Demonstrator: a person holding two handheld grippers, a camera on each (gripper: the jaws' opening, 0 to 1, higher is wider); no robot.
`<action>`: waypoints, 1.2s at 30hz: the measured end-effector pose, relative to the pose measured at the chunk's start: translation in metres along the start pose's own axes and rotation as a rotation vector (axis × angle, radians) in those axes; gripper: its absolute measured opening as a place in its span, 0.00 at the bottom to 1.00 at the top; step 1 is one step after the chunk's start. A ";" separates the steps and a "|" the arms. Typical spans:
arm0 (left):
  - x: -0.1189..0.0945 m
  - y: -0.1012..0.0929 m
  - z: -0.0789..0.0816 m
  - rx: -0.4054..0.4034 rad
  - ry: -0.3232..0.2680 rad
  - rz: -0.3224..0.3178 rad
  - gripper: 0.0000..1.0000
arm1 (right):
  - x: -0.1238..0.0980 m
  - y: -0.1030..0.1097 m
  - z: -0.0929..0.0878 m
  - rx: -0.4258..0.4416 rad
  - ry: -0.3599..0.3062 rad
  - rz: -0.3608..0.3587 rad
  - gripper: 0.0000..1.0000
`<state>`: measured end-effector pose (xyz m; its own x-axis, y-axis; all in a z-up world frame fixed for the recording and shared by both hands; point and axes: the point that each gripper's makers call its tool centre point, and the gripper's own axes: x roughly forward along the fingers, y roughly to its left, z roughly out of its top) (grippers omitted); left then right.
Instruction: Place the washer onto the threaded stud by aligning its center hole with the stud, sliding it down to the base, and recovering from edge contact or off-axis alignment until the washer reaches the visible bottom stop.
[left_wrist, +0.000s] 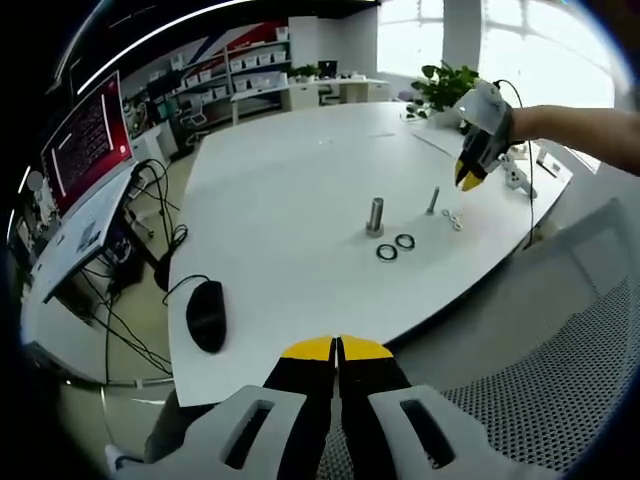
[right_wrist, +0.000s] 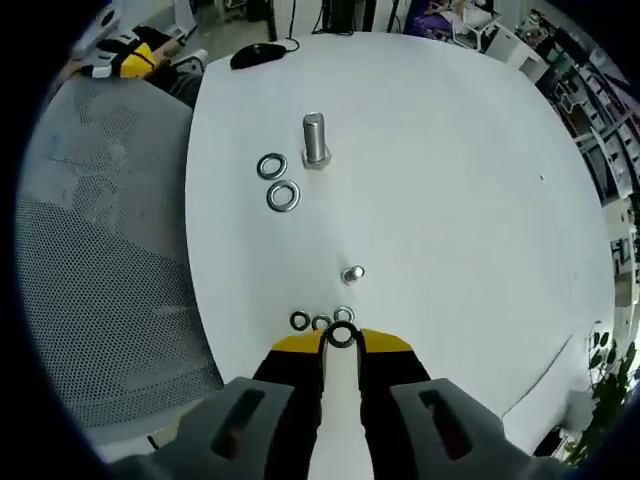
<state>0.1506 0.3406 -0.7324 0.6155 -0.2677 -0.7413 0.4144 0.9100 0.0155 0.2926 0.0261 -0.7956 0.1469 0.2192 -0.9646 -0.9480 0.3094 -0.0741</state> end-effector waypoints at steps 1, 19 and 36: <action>0.000 0.000 0.000 0.000 0.000 0.000 0.00 | 0.000 0.000 0.002 -0.007 -0.005 -0.006 0.14; 0.000 0.001 0.001 -0.001 -0.003 0.001 0.00 | 0.011 -0.011 0.030 -0.008 -0.089 -0.084 0.14; 0.000 0.000 0.000 -0.004 0.002 0.001 0.00 | 0.031 -0.014 0.026 0.007 -0.053 -0.052 0.14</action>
<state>0.1508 0.3408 -0.7327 0.6150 -0.2659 -0.7424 0.4110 0.9115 0.0139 0.3181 0.0524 -0.8178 0.2112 0.2515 -0.9445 -0.9366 0.3286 -0.1219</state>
